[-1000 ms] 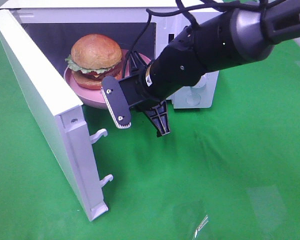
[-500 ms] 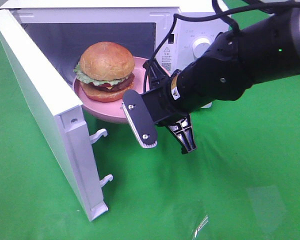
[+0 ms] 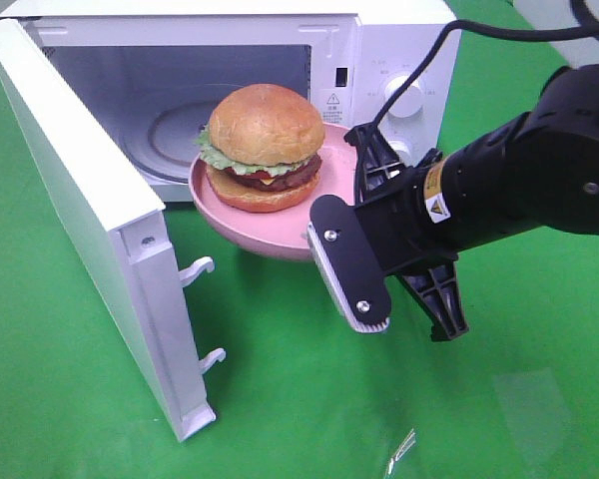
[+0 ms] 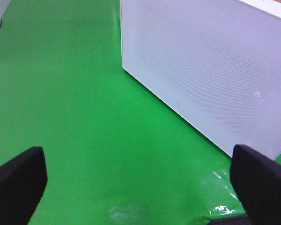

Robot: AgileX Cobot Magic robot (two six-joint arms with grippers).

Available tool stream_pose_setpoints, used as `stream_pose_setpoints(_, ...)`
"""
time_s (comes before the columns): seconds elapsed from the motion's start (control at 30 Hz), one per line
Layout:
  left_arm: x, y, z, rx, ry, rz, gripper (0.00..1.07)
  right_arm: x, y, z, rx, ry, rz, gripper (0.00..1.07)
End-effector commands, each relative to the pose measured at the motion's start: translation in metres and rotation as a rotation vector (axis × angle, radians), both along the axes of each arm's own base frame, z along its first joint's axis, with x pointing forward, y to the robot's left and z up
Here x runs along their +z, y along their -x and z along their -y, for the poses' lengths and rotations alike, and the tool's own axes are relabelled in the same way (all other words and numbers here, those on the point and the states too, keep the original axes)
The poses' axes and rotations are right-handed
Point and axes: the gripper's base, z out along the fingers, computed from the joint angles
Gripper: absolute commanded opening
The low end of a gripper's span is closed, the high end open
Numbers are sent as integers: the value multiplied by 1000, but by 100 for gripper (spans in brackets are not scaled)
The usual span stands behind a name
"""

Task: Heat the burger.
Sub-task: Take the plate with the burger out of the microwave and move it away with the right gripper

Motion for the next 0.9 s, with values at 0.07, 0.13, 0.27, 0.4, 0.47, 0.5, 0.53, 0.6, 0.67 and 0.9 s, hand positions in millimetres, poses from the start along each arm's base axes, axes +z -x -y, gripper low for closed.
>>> stream_pose_setpoints(0.07,0,2,0,4,-2,24,98,23,14,15,-27,-87,61,0)
stream_pose_setpoints(0.13,0,2,0,4,-2,24,98,27,20,21,-36,-86,62,0)
stream_pose_setpoints(0.27,0,2,0,4,-2,24,98,35,33,33,-50,-80,66,0)
stream_pose_setpoints(0.4,0,2,0,4,-2,24,98,41,46,45,-67,-77,70,0)
stream_pose_setpoints(0.47,0,2,0,4,-2,24,98,44,51,51,-88,-80,65,0)
stream_pose_setpoints(0.5,0,2,0,4,-2,24,98,47,54,54,-96,-79,70,0)
stream_pose_setpoints(0.53,0,2,0,4,-2,24,98,47,54,54,-96,-79,70,0)
stream_pose_setpoints(0.6,0,2,0,4,-2,24,98,49,58,60,-116,-73,73,0)
stream_pose_setpoints(0.67,0,2,0,4,-2,24,98,57,67,72,-165,-65,88,0)
stream_pose_setpoints(0.9,0,2,0,4,-2,24,98,64,79,92,-316,-73,56,0)
